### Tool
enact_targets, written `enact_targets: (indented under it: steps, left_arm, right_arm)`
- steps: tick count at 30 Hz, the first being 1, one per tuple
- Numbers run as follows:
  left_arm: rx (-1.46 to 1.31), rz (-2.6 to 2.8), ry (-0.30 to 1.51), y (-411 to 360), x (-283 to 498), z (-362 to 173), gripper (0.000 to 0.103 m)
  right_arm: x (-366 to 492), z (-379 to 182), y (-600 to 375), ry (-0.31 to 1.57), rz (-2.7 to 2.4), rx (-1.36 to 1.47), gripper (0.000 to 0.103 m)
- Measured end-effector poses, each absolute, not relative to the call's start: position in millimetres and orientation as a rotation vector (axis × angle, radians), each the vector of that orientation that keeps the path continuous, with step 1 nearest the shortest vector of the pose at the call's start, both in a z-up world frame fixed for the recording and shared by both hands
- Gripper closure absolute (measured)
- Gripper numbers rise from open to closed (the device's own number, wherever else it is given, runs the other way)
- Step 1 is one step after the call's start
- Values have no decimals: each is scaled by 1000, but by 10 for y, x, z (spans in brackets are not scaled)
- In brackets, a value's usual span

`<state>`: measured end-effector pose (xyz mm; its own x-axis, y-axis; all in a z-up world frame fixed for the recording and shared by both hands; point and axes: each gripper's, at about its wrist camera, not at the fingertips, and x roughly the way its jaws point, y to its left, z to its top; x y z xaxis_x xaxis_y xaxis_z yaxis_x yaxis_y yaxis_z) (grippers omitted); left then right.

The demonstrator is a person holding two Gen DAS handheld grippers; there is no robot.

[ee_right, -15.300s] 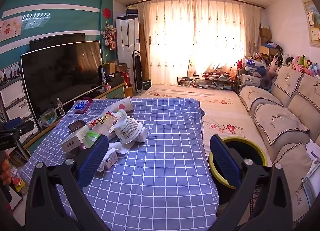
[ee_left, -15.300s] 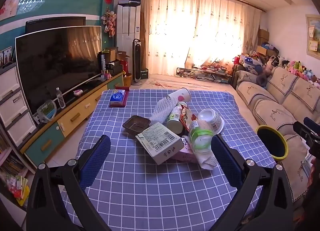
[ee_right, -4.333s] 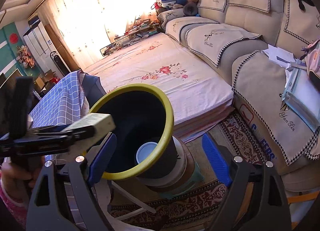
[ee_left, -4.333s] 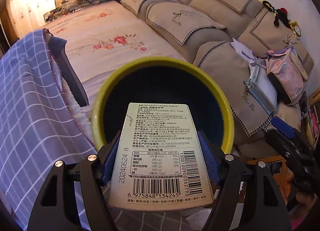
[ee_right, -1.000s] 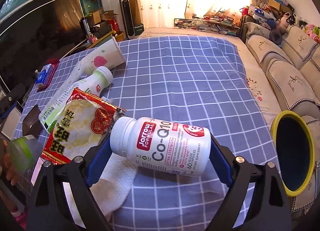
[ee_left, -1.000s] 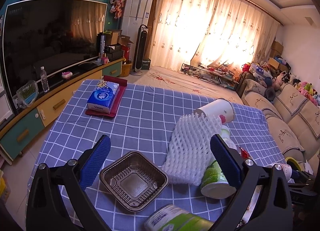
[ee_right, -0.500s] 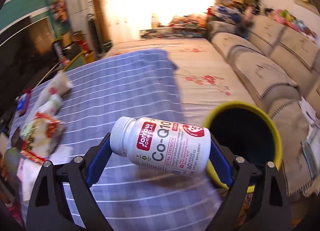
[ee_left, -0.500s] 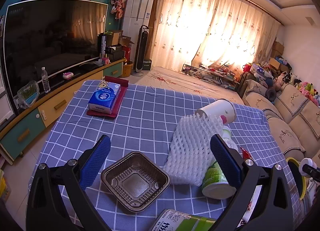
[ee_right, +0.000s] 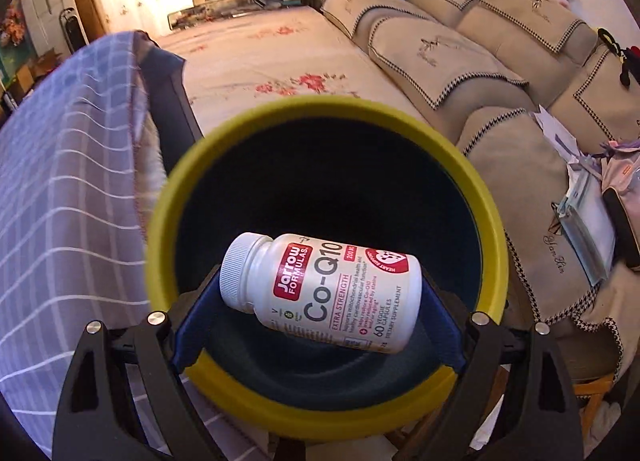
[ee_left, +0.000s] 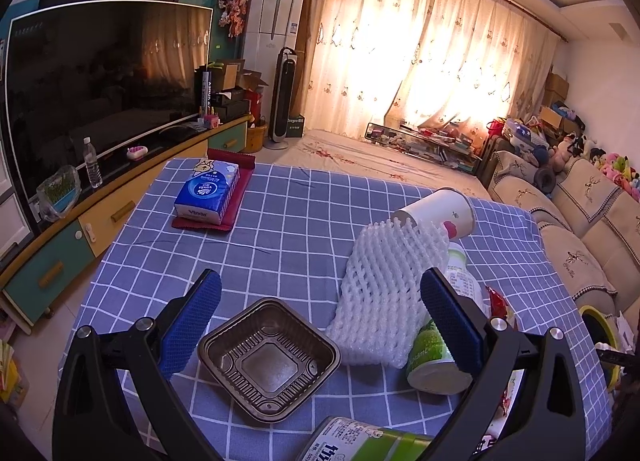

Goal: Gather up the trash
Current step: 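Carry the supplement bottle into the yellow bin and open the right gripper, then grasp the green-lidded plastic jar with the left gripper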

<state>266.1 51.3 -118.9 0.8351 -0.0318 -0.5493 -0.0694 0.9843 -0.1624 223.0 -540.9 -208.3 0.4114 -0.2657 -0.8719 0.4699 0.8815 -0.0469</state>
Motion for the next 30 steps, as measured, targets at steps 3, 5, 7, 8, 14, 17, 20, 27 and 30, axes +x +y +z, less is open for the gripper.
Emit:
enact_targets:
  steps: [3, 5, 7, 8, 14, 17, 20, 27, 30]
  left_arm:
    - [-177, 18, 589, 517, 2676, -1206, 5]
    - [-175, 17, 592, 512, 2682, -1213, 5]
    - [-175, 15, 590, 513, 2677, -1211, 5]
    - [-175, 14, 589, 512, 2675, -1208, 5]
    - [-173, 9, 588, 502, 2670, -1202, 5]
    - [-168, 4, 586, 483, 2658, -1193, 5]
    - [-155, 0, 588, 451, 2654, -1191, 5]
    - [-139, -44, 619, 365, 2653, -1201, 5]
    - [-112, -49, 631, 318, 2624, -1181, 5]
  right_arm:
    - [2257, -2218, -5450, 1078, -474, 221, 18]
    - [2256, -2262, -5452, 1087, -482, 217, 18]
    - [2265, -2286, -5481, 1092, -484, 223, 17]
    - [2259, -2285, -5486, 1089, -486, 223, 15]
    - [2200, -2165, -5462, 1052, -486, 221, 13]
    - [2172, -2032, -5383, 1015, -475, 207, 13]
    - [2157, -1873, -5292, 963, -486, 163, 13]
    - [2153, -1570, -5170, 849, -462, 175, 12]
    - [2174, -1536, -5099, 848, -433, 165, 12]
